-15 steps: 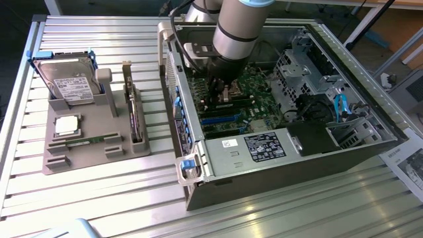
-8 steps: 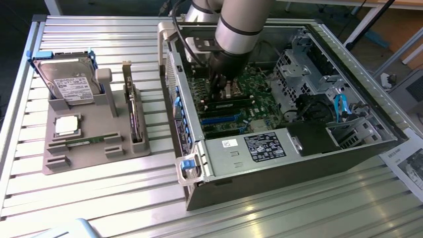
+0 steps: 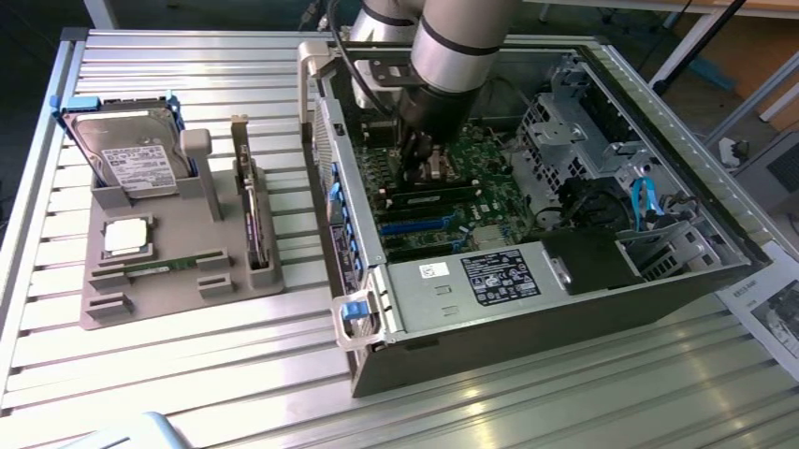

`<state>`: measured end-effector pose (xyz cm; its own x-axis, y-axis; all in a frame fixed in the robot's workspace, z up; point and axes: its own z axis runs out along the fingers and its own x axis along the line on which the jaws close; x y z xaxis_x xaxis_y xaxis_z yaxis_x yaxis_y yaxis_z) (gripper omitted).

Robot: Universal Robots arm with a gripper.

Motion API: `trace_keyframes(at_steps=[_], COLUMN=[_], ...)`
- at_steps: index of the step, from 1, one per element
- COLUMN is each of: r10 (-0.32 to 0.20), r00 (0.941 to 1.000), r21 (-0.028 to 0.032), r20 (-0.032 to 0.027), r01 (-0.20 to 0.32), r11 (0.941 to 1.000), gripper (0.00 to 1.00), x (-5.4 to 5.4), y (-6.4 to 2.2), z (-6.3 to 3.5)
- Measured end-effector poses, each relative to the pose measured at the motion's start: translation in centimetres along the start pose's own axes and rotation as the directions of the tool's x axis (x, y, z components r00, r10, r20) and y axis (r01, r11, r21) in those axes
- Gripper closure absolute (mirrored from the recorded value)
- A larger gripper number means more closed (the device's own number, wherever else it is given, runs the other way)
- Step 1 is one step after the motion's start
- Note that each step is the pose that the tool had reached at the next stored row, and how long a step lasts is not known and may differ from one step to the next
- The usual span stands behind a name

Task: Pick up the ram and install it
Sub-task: 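Press down the ram until it locks into place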

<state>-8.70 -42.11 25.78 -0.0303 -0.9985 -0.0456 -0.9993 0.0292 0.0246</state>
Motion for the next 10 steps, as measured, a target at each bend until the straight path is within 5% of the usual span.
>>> trace_keyframes(at_steps=[10], r10=[0.0], r00=[1.0], r21=[0.0], r20=[-0.0015], r01=[0.0], r11=[1.0], gripper=[0.9], x=[-0.1], y=[-0.21], z=[-2.34])
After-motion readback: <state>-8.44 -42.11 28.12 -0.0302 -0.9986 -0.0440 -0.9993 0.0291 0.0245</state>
